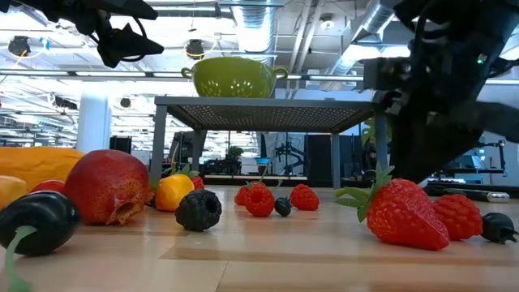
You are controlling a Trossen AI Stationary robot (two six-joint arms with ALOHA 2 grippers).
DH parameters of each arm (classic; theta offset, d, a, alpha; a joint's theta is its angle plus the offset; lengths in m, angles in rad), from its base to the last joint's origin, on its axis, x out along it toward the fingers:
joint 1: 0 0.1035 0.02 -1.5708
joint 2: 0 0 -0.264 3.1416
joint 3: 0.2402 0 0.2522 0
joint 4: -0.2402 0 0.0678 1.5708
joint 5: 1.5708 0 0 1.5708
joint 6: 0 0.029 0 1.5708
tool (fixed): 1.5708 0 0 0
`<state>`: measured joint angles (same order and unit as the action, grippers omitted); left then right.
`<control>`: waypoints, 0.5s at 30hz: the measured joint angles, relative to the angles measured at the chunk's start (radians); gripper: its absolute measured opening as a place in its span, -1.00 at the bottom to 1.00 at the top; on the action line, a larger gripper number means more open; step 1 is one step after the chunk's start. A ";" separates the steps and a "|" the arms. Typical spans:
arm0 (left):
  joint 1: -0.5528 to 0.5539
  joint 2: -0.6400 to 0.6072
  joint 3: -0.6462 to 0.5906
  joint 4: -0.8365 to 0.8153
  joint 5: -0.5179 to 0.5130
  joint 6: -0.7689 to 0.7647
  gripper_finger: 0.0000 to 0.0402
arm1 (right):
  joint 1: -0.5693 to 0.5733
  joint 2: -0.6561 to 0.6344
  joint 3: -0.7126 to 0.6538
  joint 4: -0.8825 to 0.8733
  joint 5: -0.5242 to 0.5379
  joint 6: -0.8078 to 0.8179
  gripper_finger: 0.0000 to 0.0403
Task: Pick & Place Fruit
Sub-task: Put the blueberry into the green strainer bowl on the shelf
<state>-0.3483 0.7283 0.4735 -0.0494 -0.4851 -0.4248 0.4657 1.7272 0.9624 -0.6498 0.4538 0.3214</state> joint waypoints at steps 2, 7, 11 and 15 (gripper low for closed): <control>0.000 0.000 0.000 0.002 0.000 0.000 0.45 | -0.004 0.022 0.014 -0.017 0.000 0.000 -0.44; 0.000 0.000 0.000 0.007 0.000 0.000 0.45 | -0.004 0.075 0.035 -0.047 0.001 -0.018 -0.44; 0.000 0.000 0.000 0.008 0.000 0.000 0.45 | -0.015 0.105 0.041 -0.060 0.004 -0.012 -0.44; 0.000 0.000 0.000 0.015 0.000 0.000 0.45 | -0.020 0.106 0.043 -0.060 -0.002 -0.005 -0.46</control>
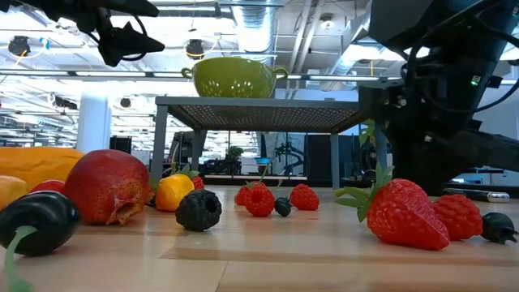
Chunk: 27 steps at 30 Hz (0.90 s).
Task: Pick & Place Fruit
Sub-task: Put the blueberry into the green strainer bowl on the shelf
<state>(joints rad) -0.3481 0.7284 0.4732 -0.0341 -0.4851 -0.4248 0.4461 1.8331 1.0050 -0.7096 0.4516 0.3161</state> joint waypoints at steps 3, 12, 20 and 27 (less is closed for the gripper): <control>0.000 0.000 0.000 0.000 0.000 0.000 0.45 | 0.000 -0.008 0.008 -0.015 -0.011 0.038 -0.49; 0.000 0.000 0.000 0.003 0.000 0.000 0.45 | 0.056 -0.021 0.102 -0.164 -0.008 0.145 -0.51; 0.000 0.000 0.000 0.007 0.000 0.000 0.45 | 0.108 -0.021 0.092 -0.308 0.027 0.394 -0.52; 0.000 0.000 0.000 0.011 0.000 0.000 0.45 | 0.245 -0.021 0.003 -0.405 0.204 0.724 -0.52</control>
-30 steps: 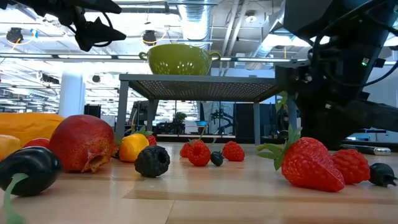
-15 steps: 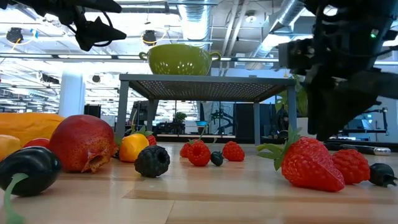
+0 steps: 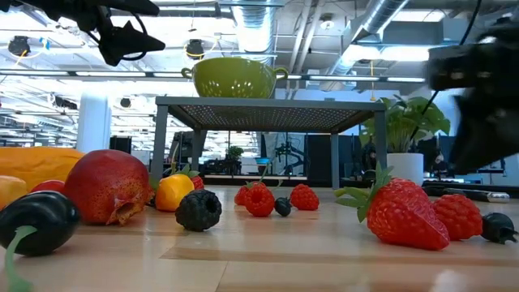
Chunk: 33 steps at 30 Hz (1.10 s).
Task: Pick & Place Fruit
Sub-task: Put the blueberry into the green strainer bowl on the shelf
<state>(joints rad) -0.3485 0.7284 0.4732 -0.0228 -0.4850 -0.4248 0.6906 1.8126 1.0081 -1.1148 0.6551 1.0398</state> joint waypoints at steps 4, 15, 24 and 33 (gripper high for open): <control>0.000 0.000 0.000 0.003 0.000 0.000 0.45 | 0.063 -0.017 -0.062 -0.109 0.049 0.238 -0.52; 0.000 0.000 0.000 0.010 0.000 0.000 0.45 | 0.077 -0.365 -0.309 0.056 0.034 0.382 -0.52; 0.000 0.000 0.000 0.016 0.000 0.000 0.45 | -0.132 -0.730 -0.469 0.259 -0.143 0.148 -0.52; 0.000 0.000 0.000 0.026 0.000 0.000 0.45 | -0.327 -0.751 -0.477 0.325 -0.259 -0.061 -0.49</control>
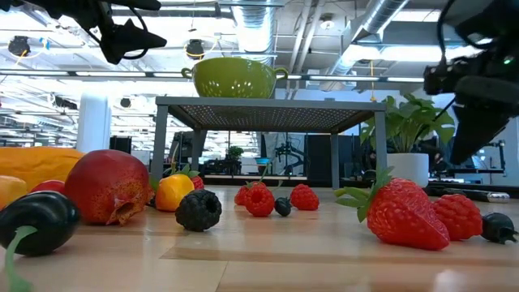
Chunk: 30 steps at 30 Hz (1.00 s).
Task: Pick & Place Fruit
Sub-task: Put the blueberry into the green strainer bowl on the shelf
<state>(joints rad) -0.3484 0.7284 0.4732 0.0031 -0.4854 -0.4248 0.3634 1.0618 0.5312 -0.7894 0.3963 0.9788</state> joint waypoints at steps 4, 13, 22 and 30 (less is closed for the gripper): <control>0.000 0.000 0.000 0.005 0.000 0.000 0.45 | -0.044 0.044 0.000 0.012 -0.041 -0.033 -0.38; 0.000 0.000 0.000 0.015 0.000 0.000 0.45 | -0.118 0.138 0.000 0.034 -0.112 -0.070 -0.02; 0.000 0.000 0.000 0.020 0.000 0.000 0.45 | -0.157 0.240 0.000 0.084 -0.158 -0.111 0.01; 0.000 0.000 0.000 0.022 0.000 0.000 0.45 | -0.164 0.290 0.004 0.127 -0.170 -0.159 -0.19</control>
<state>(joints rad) -0.3485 0.7280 0.4732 0.0250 -0.4850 -0.4248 0.1997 1.3523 0.5353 -0.6619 0.2267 0.8195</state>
